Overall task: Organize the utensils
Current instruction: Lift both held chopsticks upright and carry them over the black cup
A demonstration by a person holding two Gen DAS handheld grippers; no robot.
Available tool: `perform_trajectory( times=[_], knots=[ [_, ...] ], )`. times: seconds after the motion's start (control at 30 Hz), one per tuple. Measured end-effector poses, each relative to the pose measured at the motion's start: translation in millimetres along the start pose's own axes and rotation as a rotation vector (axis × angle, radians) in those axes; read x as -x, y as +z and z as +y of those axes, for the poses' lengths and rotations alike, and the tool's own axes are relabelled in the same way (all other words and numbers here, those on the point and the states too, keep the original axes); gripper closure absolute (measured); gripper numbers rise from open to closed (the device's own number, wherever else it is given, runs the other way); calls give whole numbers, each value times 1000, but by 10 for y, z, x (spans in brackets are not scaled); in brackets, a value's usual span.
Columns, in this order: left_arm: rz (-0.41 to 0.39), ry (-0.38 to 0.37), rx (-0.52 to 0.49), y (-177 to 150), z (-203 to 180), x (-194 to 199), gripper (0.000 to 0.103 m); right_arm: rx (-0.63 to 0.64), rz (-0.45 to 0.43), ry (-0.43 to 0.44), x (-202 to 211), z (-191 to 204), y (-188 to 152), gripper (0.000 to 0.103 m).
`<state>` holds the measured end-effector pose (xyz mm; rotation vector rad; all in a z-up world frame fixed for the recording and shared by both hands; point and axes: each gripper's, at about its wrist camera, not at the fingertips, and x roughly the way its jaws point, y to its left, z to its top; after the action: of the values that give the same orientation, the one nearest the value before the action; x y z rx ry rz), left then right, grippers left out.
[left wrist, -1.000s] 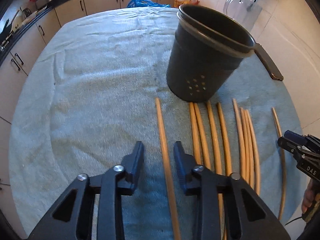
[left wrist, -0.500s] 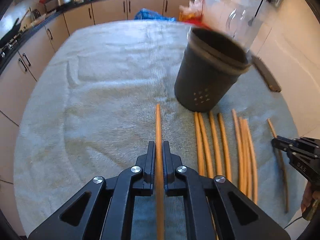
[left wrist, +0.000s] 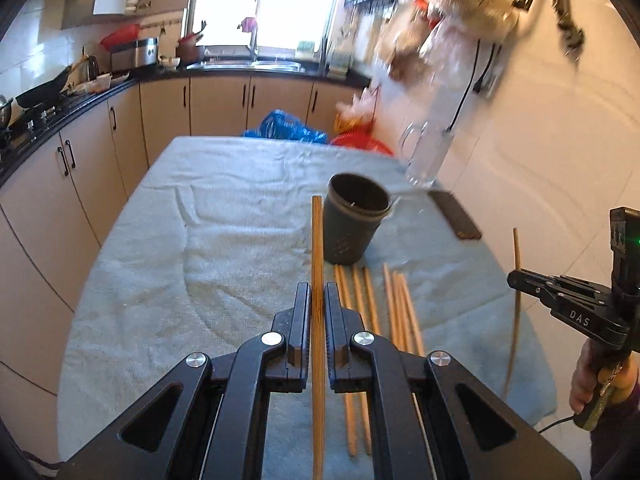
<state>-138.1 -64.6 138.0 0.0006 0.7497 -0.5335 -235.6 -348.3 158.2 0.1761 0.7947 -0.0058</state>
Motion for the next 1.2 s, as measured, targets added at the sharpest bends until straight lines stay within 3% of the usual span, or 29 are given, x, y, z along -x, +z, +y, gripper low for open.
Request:
perform_trajectory(
  times=[0.3, 0.63, 1.0, 1.2],
  knots=[
    [-118, -7, -17, 126, -142, 334, 97, 40, -147, 23, 358, 258, 205, 97],
    [-229, -27, -6, 815, -319, 295, 97, 2, -250, 74, 428, 289, 803, 96],
    [-314, -57, 57, 1750, -371, -136, 97, -84, -406, 147, 172, 396, 1716, 96],
    [-264, -36, 49, 1885, -354, -621, 97, -106, -418, 122, -247, 355, 1942, 96]
  ],
)
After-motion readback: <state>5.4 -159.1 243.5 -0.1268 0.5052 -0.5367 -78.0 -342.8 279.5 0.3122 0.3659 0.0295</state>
